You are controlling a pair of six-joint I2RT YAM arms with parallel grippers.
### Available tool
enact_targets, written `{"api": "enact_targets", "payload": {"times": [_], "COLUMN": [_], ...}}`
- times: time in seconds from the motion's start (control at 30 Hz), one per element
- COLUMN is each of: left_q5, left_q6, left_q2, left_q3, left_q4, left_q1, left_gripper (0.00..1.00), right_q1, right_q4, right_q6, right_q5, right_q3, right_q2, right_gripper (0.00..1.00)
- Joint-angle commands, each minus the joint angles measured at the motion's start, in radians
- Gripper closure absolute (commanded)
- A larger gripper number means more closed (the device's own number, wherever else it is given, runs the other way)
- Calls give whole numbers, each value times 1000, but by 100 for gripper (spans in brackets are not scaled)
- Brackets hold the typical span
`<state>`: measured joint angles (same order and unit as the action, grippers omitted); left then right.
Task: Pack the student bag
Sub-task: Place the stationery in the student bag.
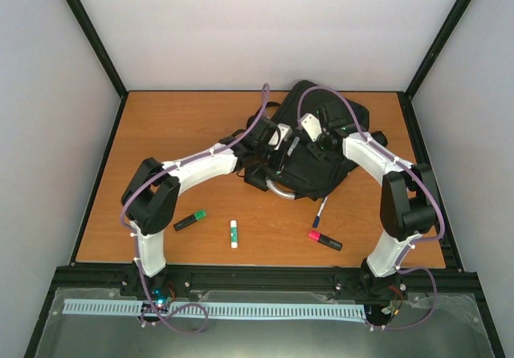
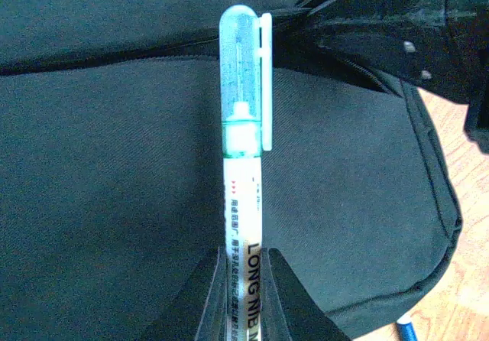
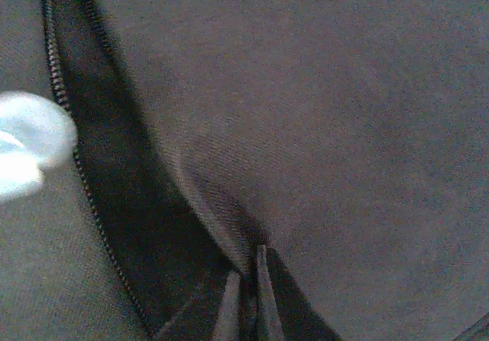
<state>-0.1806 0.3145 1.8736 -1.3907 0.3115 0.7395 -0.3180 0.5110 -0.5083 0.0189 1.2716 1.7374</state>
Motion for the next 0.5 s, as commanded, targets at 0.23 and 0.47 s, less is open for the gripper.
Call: {"api": "enact_targets", "payload": {"times": [0.23, 0.47], "left_q5": [-122, -133], "left_q6": [-10, -7], "left_q2": [91, 95], "left_q3": [-82, -60], "left_q4": [5, 1], "left_q1": [-2, -2], "left_gripper": [99, 99], "right_q1": [0, 1], "right_q4": [-24, -39], "right_q6": [17, 25], "right_q5": [-42, -101], "right_q3": [40, -13], "right_q2": [-103, -183], "right_gripper": [97, 97]}}
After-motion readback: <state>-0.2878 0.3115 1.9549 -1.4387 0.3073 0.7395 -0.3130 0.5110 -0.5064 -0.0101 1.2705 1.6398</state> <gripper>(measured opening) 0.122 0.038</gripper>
